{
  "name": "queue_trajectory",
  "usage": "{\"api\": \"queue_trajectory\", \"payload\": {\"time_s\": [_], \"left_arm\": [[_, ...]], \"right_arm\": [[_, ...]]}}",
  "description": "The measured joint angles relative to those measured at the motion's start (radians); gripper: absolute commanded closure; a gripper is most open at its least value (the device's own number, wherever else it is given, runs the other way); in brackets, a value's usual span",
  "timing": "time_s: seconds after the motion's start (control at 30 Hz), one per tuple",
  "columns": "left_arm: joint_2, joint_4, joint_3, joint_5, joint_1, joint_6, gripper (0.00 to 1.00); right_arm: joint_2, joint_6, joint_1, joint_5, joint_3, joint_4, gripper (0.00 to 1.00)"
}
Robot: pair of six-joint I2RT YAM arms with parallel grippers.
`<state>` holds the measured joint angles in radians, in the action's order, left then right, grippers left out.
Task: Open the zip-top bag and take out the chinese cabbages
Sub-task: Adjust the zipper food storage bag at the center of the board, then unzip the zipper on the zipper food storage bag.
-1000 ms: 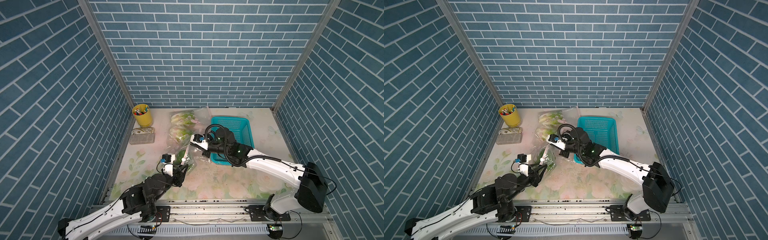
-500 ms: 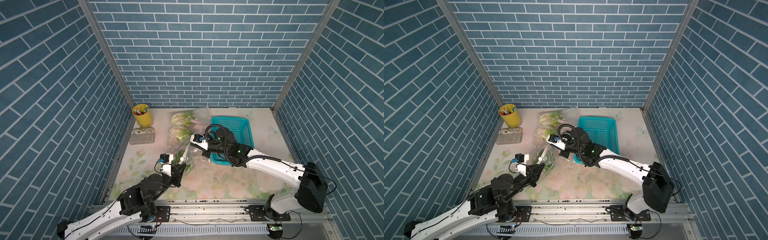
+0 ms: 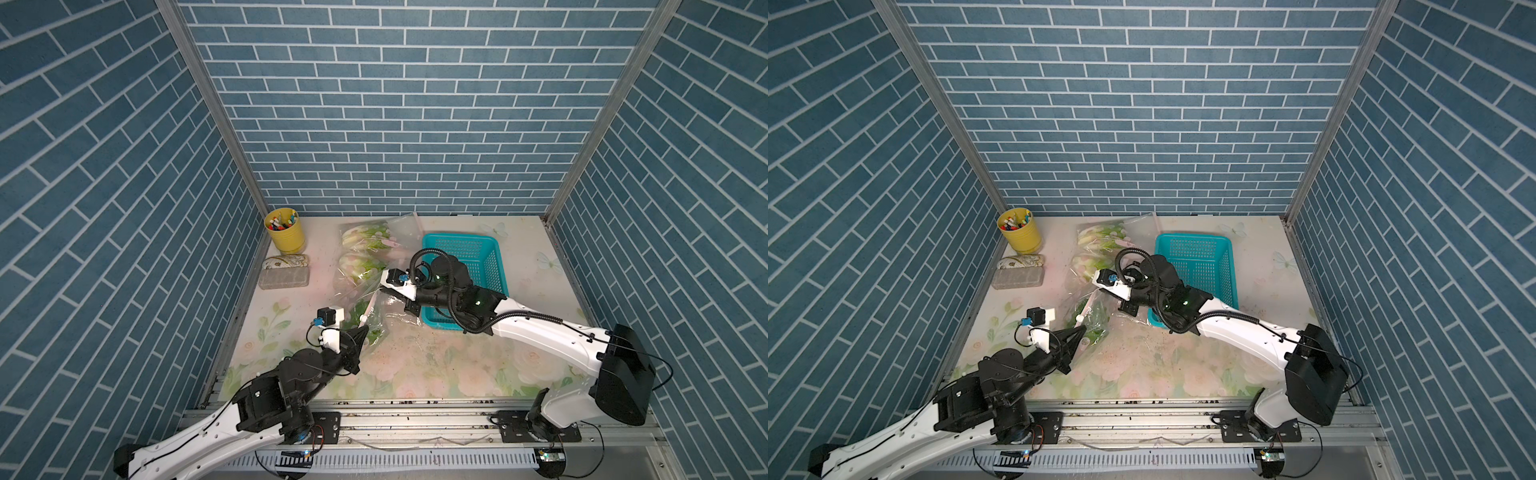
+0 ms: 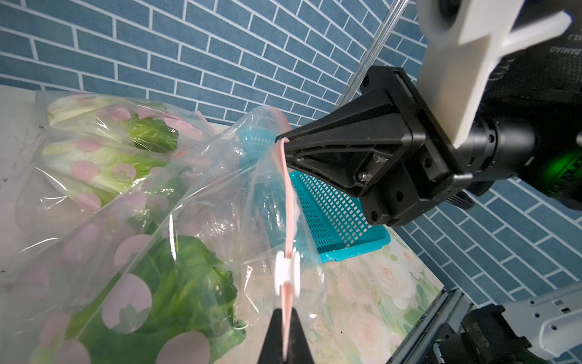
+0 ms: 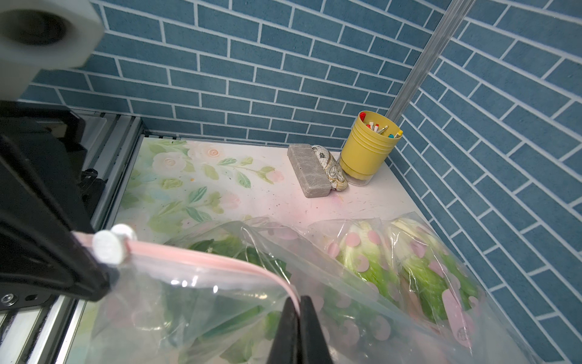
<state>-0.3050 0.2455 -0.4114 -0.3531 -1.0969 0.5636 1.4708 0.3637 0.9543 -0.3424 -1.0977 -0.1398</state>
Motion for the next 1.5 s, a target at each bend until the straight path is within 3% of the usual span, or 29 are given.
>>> {"api": "queue_trajectory", "payload": {"time_s": [0.13, 0.33, 0.63, 0.97, 1.23, 1.5], "left_arm": [[-0.005, 0.009, -0.012, 0.000, 0.000, -0.015, 1.00], [-0.056, 0.115, -0.110, -0.001, 0.000, -0.081, 1.00], [-0.171, 0.388, -0.388, -0.001, 0.006, -0.272, 1.00], [-0.293, 0.554, -0.532, 0.061, 0.031, -0.441, 1.00], [-0.290, 0.578, -0.533, 0.124, 0.037, -0.475, 1.00], [-0.299, 0.573, -0.533, 0.168, 0.037, -0.486, 1.00]], "right_arm": [[0.000, 0.000, 0.000, -0.003, -0.001, 0.008, 0.99], [0.001, 0.065, 0.000, -0.011, -0.040, 0.112, 0.51], [-0.001, 0.288, -0.040, -0.106, -0.250, 0.459, 0.36], [0.003, 0.392, -0.060, -0.379, -0.310, 0.533, 0.40], [0.110, 0.460, -0.056, -0.579, -0.425, 0.596, 0.47], [0.204, 0.493, -0.031, -0.675, -0.510, 0.666, 0.54]]}}
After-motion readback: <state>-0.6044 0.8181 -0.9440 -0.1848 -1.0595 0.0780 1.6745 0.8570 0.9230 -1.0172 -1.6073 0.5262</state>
